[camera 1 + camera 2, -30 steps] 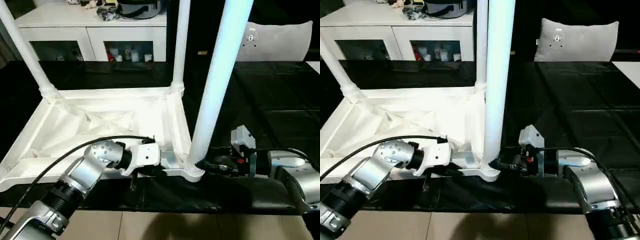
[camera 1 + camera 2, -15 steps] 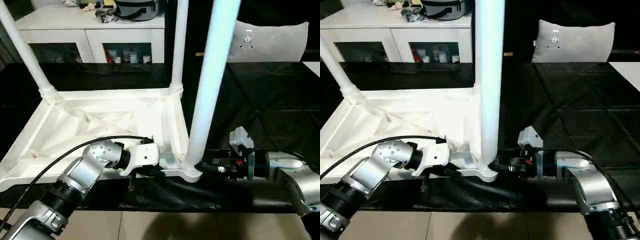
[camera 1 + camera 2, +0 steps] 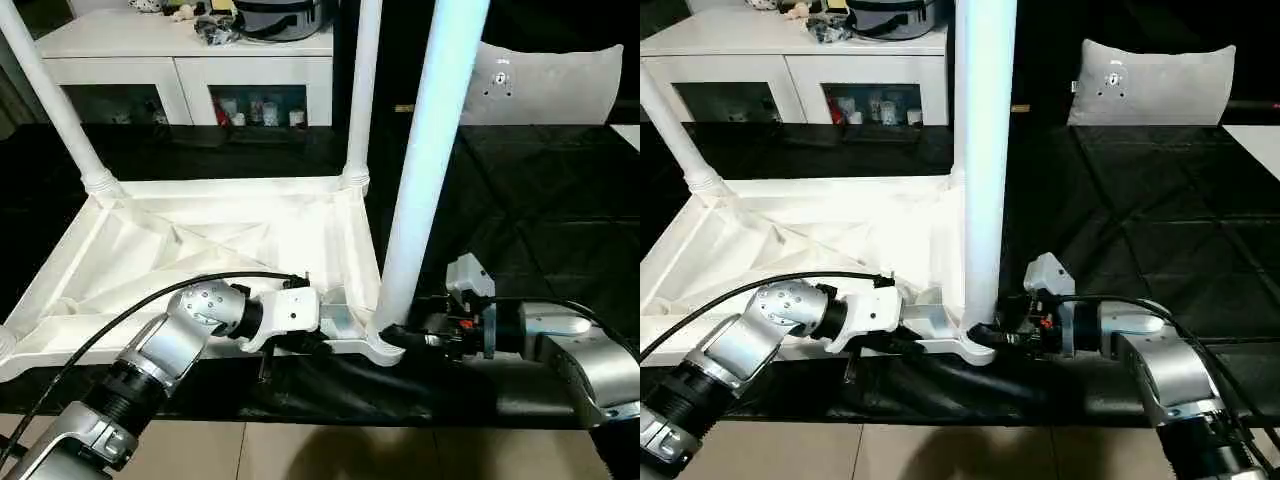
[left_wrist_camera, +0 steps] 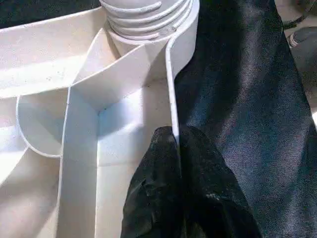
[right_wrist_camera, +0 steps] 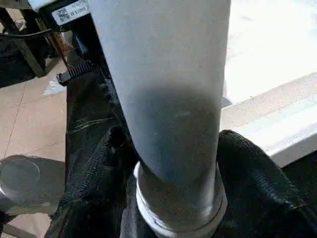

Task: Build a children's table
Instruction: Rotate leg to tighten

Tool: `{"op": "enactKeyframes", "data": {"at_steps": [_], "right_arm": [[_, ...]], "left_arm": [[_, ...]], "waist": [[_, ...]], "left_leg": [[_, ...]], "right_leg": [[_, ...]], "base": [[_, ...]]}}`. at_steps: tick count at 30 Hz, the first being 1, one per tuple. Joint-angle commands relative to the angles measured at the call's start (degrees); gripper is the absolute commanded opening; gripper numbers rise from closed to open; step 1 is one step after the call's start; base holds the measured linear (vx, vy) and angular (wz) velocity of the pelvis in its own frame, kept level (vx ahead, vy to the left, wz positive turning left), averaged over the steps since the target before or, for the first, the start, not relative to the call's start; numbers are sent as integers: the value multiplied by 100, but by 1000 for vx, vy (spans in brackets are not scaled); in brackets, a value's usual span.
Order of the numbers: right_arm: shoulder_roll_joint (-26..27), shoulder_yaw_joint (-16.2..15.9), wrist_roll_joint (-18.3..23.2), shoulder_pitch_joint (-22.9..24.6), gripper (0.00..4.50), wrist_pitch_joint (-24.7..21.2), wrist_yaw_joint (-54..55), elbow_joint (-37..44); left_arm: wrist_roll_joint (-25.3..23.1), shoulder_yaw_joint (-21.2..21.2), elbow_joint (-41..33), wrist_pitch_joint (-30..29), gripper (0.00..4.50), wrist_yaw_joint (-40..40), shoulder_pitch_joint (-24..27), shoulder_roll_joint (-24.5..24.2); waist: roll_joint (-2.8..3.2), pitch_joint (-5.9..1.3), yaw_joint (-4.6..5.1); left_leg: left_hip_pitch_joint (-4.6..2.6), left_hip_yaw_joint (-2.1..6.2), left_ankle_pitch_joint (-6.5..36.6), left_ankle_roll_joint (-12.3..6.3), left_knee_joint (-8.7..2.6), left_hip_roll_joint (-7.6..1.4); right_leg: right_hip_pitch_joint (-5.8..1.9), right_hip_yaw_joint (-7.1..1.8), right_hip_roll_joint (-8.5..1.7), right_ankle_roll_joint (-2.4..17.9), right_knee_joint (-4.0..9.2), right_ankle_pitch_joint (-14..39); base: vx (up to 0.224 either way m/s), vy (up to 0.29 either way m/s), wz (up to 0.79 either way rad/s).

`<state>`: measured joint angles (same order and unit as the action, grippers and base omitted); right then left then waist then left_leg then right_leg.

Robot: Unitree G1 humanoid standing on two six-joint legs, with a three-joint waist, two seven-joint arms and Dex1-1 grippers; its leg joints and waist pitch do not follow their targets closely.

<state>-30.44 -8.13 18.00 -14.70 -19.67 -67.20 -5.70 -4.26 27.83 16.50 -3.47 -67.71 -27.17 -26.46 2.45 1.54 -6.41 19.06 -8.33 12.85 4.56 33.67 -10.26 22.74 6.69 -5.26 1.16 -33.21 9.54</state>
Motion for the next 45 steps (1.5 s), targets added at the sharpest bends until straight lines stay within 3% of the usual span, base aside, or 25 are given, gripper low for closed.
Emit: {"op": "enactKeyframes", "data": {"at_steps": [1, 6, 14, 18, 21, 23, 25, 28, 31, 32, 35, 38, 45], "right_arm": [[27, -39, 112, -93, 265, -107, -61, 16], [45, -44, 151, -122, 211, -146, -78, -27], [34, -59, 179, -35, 198, -226, -104, 91], [180, -67, 321, 199, 197, -450, 81, 399], [553, -67, 119, 333, 196, -501, 803, 458], [1108, 76, -272, 193, 196, -631, 1985, 100], [1514, 225, -390, 71, 196, -761, 2701, -106], [2059, 443, -603, -171, 196, -1035, 3748, -473], [2524, 743, -628, -457, 196, -1007, 4638, -882], [2610, 764, -620, -523, 251, -902, 4711, -972], [2754, 726, -705, -618, 273, -783, 4751, -1028], [2753, 657, -745, -600, 309, -747, 4609, -909], [2045, 617, -700, -309, 365, -433, 3840, -629]], "left_arm": [[-310, 331, 161, -43, 0, -107, 106, -50], [-309, 334, 151, -52, 0, -123, 116, -61], [-285, 327, 93, -125, 0, -124, 165, -61], [-196, 215, -62, -576, 0, 124, 281, 94], [-26, 1, -267, -1196, 0, 554, 378, 420], [114, -215, -427, -1809, 0, 1051, 421, 827], [110, -336, -459, -2173, 0, 1456, 396, 1130], [36, -544, -357, -2630, 0, 2161, 275, 1674], [-45, -753, -208, -2897, 0, 2807, 113, 2215], [-55, -774, -167, -2918, 0, 2934, 63, 2345], [-81, -765, -165, -2964, 0, 3108, -22, 2564], [-143, -610, -296, -2941, 0, 2963, 4, 2464], [-295, -496, -272, -2547, 0, 2538, 90, 1835]], "waist": [[-81, -282, 10], [-78, -282, 9], [-77, -281, 8], [-82, -277, 5], [-88, -255, 29], [-81, -213, 79], [-60, -186, 209], [-47, -179, 371], [-28, -183, 572], [-16, -185, 589], [-36, -174, 650], [-42, -195, 602], [-52, -230, 475]], "left_leg": [[100, 3, 641, -447, -390, -260], [96, -2, 669, -428, -390, -258], [103, -3, 644, -438, -389, -258], [99, -3, 623, -435, -395, -266], [100, -4, 700, -368, -414, -258], [86, -17, 953, -242, -437, -226], [87, 28, 1358, -86, -450, -168], [71, 50, 1691, -75, -434, -150], [59, 102, 2098, -107, -397, -121], [45, 108, 2124, -131, -401, -124], [58, 115, 2256, -231, -427, -146], [95, 110, 2000, -284, -457, -165], [134, 45, 1278, -430, -453, -198]], "right_leg": [[-351, -324, -363, 923, 363, 1612], [-349, -325, -365, 927, 368, 1646], [-356, -323, -365, 927, 366, 1623], [-353, -329, -367, 932, 366, 1604], [-338, -327, -367, 861, 395, 1852], [-310, -305, -355, 715, 471, 2394], [-310, -235, -354, 343, 568, 3227], [-268, -191, -330, 147, 650, 3468], [-257, -70, -331, -4, 760, 3657], [-255, -57, -333, 6, 771, 3588], [-255, -60, -337, 60, 785, 3417], [-275, -144, -355, 198, 717, 3112], [-333, -262, -367, 605, 570, 2216]], "base": [[0, 0, 0], [0, 0, 0], [0, 0, 0], [0, 0, 0], [0, 0, 0], [0, 0, 0], [0, 0, 0], [0, 0, 0], [0, 0, 0], [0, 0, 0], [0, 0, 0], [0, 0, 0], [0, 0, 0]]}}
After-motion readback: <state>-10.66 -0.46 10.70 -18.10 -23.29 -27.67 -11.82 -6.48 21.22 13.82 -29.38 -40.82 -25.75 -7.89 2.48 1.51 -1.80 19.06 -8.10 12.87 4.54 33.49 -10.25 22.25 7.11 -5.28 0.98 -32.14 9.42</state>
